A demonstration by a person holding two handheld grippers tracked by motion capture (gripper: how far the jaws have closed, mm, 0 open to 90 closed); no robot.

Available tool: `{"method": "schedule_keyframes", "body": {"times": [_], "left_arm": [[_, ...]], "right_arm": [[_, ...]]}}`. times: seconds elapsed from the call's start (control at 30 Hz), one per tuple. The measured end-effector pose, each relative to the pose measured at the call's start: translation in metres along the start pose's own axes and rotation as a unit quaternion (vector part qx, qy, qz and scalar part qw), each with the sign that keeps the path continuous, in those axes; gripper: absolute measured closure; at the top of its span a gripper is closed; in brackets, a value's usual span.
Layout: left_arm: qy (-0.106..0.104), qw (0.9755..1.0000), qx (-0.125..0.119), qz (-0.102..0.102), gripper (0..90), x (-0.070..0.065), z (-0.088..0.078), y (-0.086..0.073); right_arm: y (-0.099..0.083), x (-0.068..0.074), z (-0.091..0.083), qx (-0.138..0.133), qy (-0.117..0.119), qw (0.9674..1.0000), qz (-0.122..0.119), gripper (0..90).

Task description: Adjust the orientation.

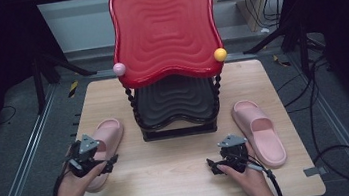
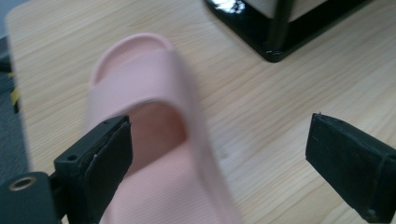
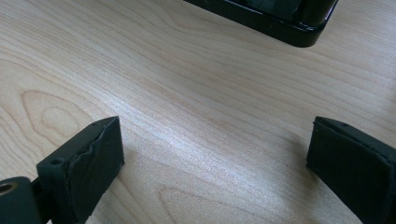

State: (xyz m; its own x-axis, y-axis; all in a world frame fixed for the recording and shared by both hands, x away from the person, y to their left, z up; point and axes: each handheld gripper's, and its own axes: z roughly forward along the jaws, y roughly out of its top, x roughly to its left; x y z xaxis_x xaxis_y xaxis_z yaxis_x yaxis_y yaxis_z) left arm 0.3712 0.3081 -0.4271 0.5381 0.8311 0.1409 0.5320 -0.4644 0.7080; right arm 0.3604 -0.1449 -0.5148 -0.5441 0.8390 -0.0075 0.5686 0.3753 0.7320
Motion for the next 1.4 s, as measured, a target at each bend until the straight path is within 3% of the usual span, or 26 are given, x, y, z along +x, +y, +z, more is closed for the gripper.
{"method": "schedule_keyframes", "body": {"times": [0.13,0.23,0.4,0.67,0.87,1.1,1.4], "left_arm": [[0.017,0.9997,0.015,-0.006,8.7,0.016,-0.006,-0.002],[0.030,0.9993,0.023,-0.001,11.5,0.023,-0.009,-0.003],[0.043,0.9984,0.034,-0.011,14.6,0.035,-0.010,-0.008],[0.047,0.9974,0.046,-0.029,26.2,0.049,-0.008,-0.016],[0.043,0.9968,0.057,-0.035,42.7,0.058,0.002,-0.022],[0.036,0.9952,0.059,-0.070,57.4,0.069,0.018,-0.026],[0.043,0.9942,0.062,-0.077,67.0,0.069,0.034,-0.023]], "right_arm": [[0.000,0.000,0.000,0.001,0.000,1.0000,0.000,4.0],[0.000,0.000,0.000,0.001,0.001,1.0000,-0.001,4.0],[0.000,0.000,0.000,0.001,0.001,1.0000,-0.002,4.0],[0.000,-0.001,0.000,0.001,0.002,1.0000,-0.003,4.0],[0.000,-0.001,-0.001,0.001,0.002,1.0000,-0.004,4.0],[0.000,-0.001,-0.001,0.001,0.002,1.0000,-0.004,4.0],[-0.001,-0.001,-0.001,0.001,0.005,1.0000,-0.004,4.0]]}}
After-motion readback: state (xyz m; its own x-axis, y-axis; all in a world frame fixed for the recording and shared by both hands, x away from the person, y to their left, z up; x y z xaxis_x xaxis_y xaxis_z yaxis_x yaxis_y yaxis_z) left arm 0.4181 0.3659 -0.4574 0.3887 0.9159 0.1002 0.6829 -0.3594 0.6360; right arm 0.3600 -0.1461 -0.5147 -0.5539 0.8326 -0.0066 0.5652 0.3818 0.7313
